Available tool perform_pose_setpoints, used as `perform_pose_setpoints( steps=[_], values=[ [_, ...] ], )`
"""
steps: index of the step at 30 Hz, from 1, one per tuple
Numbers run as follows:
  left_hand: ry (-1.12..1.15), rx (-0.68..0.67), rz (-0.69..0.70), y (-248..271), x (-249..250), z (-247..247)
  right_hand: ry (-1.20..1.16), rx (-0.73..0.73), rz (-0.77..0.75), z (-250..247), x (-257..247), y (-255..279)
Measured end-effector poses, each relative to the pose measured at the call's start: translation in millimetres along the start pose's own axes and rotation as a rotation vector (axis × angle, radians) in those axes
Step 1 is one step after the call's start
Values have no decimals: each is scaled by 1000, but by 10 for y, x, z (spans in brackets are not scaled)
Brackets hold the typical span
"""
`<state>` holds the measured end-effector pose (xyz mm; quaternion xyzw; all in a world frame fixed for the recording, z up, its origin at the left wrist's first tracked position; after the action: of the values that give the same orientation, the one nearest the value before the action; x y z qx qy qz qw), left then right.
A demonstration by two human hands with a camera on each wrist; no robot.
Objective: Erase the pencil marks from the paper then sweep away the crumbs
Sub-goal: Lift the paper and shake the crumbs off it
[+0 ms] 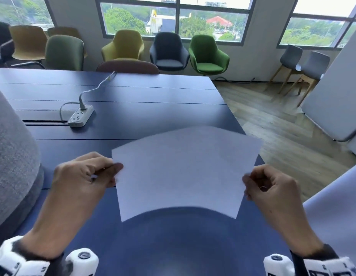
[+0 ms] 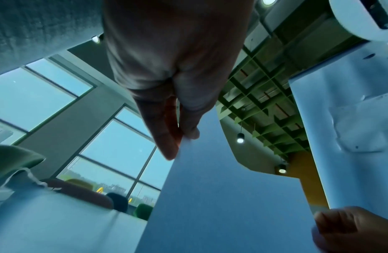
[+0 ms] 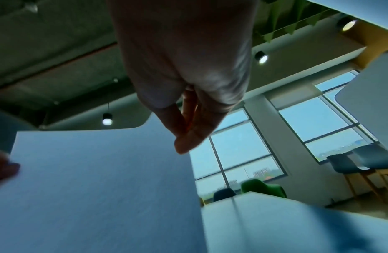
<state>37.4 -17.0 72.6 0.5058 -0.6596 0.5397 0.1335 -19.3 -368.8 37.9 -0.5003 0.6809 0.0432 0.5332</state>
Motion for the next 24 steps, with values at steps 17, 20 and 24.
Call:
perform_pose_setpoints(
  steps=[17, 20, 24],
  values=[
    [-23, 49, 27, 162, -153, 48, -4, -34, -14, 158, -20, 76],
    [-30, 23, -4, 114, -148, 77, 93, -120, 8, 260, 129, 64],
    [-22, 29, -61, -139, -23, 142, 236, -104, 10, 100, 394, -131]
  ],
)
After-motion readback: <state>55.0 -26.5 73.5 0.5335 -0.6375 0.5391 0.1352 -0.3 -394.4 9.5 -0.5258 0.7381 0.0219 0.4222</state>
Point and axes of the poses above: each hand's wrist, its own y-axis away from the middle knuckle, its own z-axis out of the palm, x = y × z, the point moved 6 cm from there along -y, towards the middle knuckle, and after that the axes turned 13 degrees about x, right-handed, at the moved point
